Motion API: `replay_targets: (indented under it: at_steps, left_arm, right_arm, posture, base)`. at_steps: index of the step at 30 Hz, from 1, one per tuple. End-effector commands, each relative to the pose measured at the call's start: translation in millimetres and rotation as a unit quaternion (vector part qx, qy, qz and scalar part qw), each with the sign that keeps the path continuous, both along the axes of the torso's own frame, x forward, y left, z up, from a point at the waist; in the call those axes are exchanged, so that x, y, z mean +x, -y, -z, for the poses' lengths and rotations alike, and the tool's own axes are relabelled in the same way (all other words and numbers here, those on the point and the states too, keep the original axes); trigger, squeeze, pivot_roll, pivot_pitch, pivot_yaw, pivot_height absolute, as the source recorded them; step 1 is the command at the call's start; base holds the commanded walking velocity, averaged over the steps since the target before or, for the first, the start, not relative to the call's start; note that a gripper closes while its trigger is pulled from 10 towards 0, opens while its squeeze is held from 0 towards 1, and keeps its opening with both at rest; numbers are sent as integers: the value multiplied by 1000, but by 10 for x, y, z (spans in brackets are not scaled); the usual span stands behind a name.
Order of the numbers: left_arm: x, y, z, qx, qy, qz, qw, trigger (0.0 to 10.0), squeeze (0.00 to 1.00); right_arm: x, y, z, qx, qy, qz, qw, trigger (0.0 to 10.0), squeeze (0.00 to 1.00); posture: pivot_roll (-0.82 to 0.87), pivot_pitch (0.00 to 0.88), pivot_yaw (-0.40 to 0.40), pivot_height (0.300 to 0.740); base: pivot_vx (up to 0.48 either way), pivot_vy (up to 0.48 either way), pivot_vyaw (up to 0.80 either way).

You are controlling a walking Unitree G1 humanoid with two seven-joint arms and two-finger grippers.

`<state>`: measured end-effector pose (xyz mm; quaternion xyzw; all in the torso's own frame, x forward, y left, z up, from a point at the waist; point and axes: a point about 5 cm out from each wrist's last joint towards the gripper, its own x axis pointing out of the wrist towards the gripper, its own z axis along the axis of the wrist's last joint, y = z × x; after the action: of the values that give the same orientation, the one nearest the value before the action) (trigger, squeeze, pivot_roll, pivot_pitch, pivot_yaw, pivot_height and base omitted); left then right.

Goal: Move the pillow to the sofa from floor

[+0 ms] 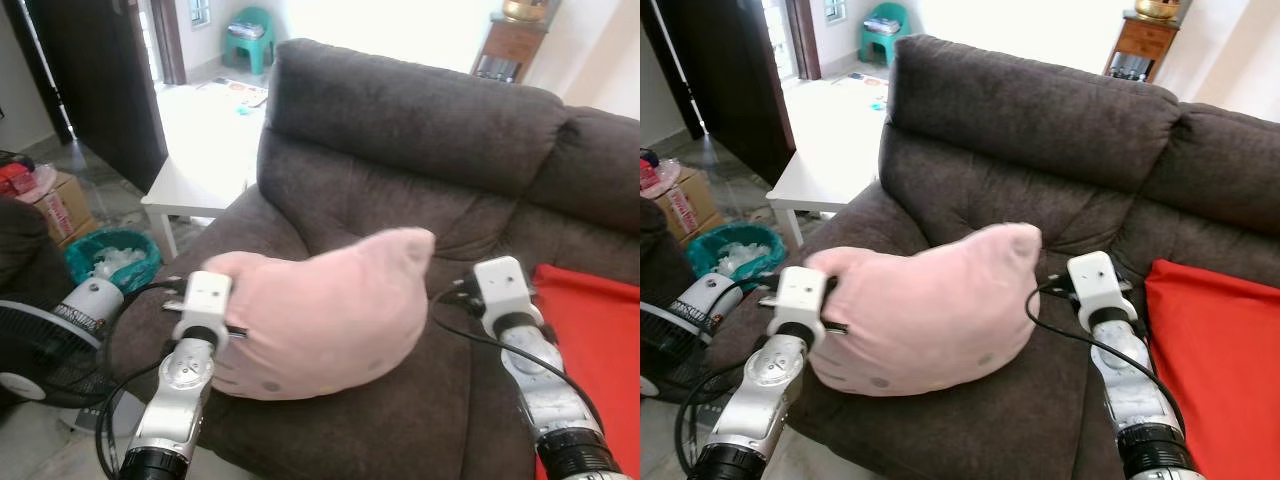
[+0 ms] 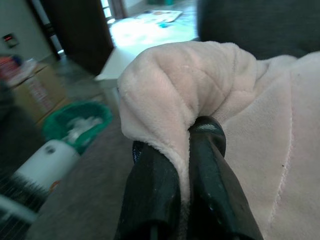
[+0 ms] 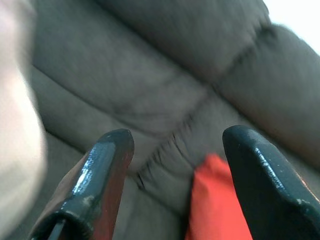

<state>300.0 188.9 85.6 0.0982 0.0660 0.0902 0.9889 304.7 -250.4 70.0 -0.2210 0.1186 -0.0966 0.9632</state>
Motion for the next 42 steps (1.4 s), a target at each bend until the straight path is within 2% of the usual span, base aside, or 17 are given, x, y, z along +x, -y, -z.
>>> replay_targets:
  at_steps: [1, 13, 14, 15, 17, 18, 19, 24, 25, 27, 31, 33, 34, 36, 37, 39, 42]
  left_arm:
    - [-27, -98, 66, 5, -17, -26, 1000, 10000, 0]
    - [-35, -50, 109, -6, -25, -41, 999, 10000, 0]
    - [-1, 175, 89, -23, -20, 49, 998, 10000, 0]
    - [-1, 175, 89, -23, -20, 49, 998, 10000, 0]
    - [-3, 584, 22, -42, -7, 212, 976, 10000, 0]
    - [-3, 584, 22, -42, -7, 212, 976, 10000, 0]
    - [-12, 685, -1, -50, -4, 248, 967, 10000, 0]
    - [8, 753, -24, -51, -3, 268, 962, 10000, 0]
    - [35, 785, -42, -48, 0, 278, 959, 10000, 0]
    - [45, 789, -47, -47, 0, 279, 959, 10000, 0]
    - [186, 558, -20, -27, 6, 181, 983, 10000, 0]
    - [230, 303, 0, -40, 5, 89, 995, 10000, 0]
    - [230, 303, 0, -40, 5, 89, 995, 10000, 0]
    - [203, -21, 44, -69, 1, -21, 997, 10000, 0]
    - [203, -21, 44, -69, 1, -21, 997, 10000, 0]
    - [33, -394, 200, -89, -30, -143, 985, 10000, 0]
    - [-58, -443, 266, -92, -39, -161, 982, 10000, 0]
  right_arm:
    - [-102, 124, 122, 1, -15, 32, 999, 10000, 0]
    - [-419, 328, 484, 32, -59, 134, 989, 10000, 0]
    - [-548, 330, 645, 34, -91, 144, 985, 10000, 0]
    - [-548, 330, 645, 34, -91, 144, 985, 10000, 0]
    - [-781, 255, 931, 47, -155, 140, 977, 10000, 0]
    - [-781, 255, 931, 47, -155, 140, 977, 10000, 0]
    - [-851, 214, 1013, 54, -174, 135, 974, 10000, 0]
    - [-972, 79, 1167, 66, -213, 109, 969, 10000, 0]
    - [-1137, -80, 1332, 72, -260, 81, 959, 10000, 0]
    - [-1194, -121, 1379, 75, -275, 75, 955, 10000, 0]
    - [-1443, -272, 1552, 76, -336, 50, 937, 10000, 0]
    - [-1543, -296, 1605, 78, -357, 46, 930, 10000, 0]
    - [-1543, -296, 1605, 78, -357, 46, 930, 10000, 0]
    - [-1652, -313, 1653, 82, -375, 47, 922, 10000, 0]
    - [-1652, -313, 1653, 82, -375, 47, 922, 10000, 0]
    - [-1771, -298, 1694, 82, -394, 45, 914, 10000, 0]
    - [-1801, -271, 1699, 82, -398, 45, 913, 10000, 0]
  posture:
    - [140, 0, -123, 740]
    - [135, 0, -119, 740]
    - [133, 0, -119, 740]
    - [133, 0, -119, 740]
    - [131, 0, -113, 740]
    - [131, 0, -113, 740]
    - [131, 0, -113, 740]
    - [130, 0, -111, 740]
    - [129, 0, -112, 740]
    - [129, 0, -113, 740]
    - [128, 0, -114, 740]
    - [127, 0, -115, 740]
    - [127, 0, -115, 740]
    - [130, 0, -119, 740]
    - [130, 0, -119, 740]
    - [131, 0, -122, 740]
    - [131, 0, -125, 740]
  base:
    - [0, 0, 0]
    - [0, 0, 0]
    - [0, 0, 0]
    - [0, 0, 0]
    - [0, 0, 0]
    - [0, 0, 0]
    - [0, 0, 0]
    - [0, 0, 0]
    - [0, 0, 0]
    - [0, 0, 0]
    - [0, 0, 0]
    - [0, 0, 0]
    - [0, 0, 0]
    - [0, 0, 0]
    - [0, 0, 0]
    - [0, 0, 0]
    - [0, 0, 0]
